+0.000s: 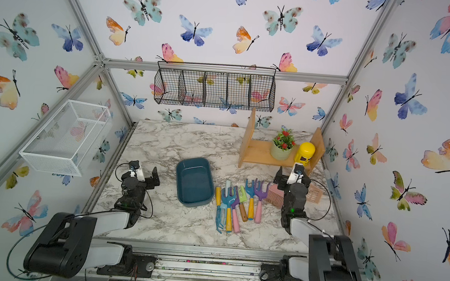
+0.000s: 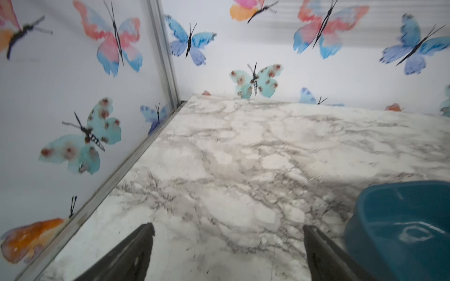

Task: Put the rake into the storage box
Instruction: Pick up the rake at the center of the board.

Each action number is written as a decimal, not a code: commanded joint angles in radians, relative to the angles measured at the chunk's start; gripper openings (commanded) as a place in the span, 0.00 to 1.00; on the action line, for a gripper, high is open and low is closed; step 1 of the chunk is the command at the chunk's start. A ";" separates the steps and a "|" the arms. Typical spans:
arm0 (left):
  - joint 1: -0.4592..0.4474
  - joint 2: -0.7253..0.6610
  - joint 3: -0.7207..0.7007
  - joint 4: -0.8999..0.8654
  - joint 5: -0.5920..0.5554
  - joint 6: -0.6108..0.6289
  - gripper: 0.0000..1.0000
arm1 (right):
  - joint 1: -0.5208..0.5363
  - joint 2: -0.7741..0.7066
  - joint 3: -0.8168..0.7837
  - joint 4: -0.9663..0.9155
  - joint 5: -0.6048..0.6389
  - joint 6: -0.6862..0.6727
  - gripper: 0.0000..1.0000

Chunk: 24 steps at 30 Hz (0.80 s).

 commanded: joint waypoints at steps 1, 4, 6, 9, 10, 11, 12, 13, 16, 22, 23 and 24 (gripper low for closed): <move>-0.060 -0.153 0.038 -0.029 0.030 -0.099 0.98 | 0.001 -0.112 -0.092 0.087 0.010 0.241 0.99; -0.060 -0.193 0.134 -0.144 0.236 -0.210 0.98 | 0.000 -0.128 -0.147 0.007 0.032 0.881 0.99; -0.061 -0.146 0.226 -0.247 0.393 -0.212 0.98 | -0.008 -0.078 -0.089 -0.022 -0.207 0.886 0.99; -0.060 -0.037 0.231 -0.208 0.393 -0.452 0.98 | 0.038 -0.005 -0.017 0.018 -0.362 0.834 0.99; -0.056 0.006 0.216 -0.172 0.417 -0.522 0.98 | 0.058 -0.005 -0.053 0.094 -0.338 0.834 0.99; -0.050 0.063 0.208 -0.112 0.481 -0.560 0.98 | 0.086 -0.015 -0.088 0.161 -0.301 0.815 0.99; -0.050 0.121 0.221 -0.086 0.535 -0.600 0.98 | 0.100 -0.036 -0.093 0.143 -0.277 0.789 0.99; -0.050 0.172 0.244 -0.072 0.599 -0.589 0.94 | 0.105 -0.058 -0.071 0.070 -0.273 0.757 0.99; -0.103 0.271 0.328 -0.217 0.517 -0.608 0.84 | 0.179 -0.087 0.046 -0.230 -0.134 0.607 0.99; -0.328 0.244 0.366 -0.406 -0.094 -0.481 0.98 | 0.354 0.109 0.278 -0.520 0.110 0.432 0.98; -0.355 0.245 0.409 -0.497 -0.195 -0.475 0.98 | 0.371 0.157 0.318 -0.559 0.113 0.414 0.97; -0.369 0.252 0.462 -0.615 -0.284 -0.498 0.98 | 0.390 0.200 0.351 -0.586 0.123 0.402 0.94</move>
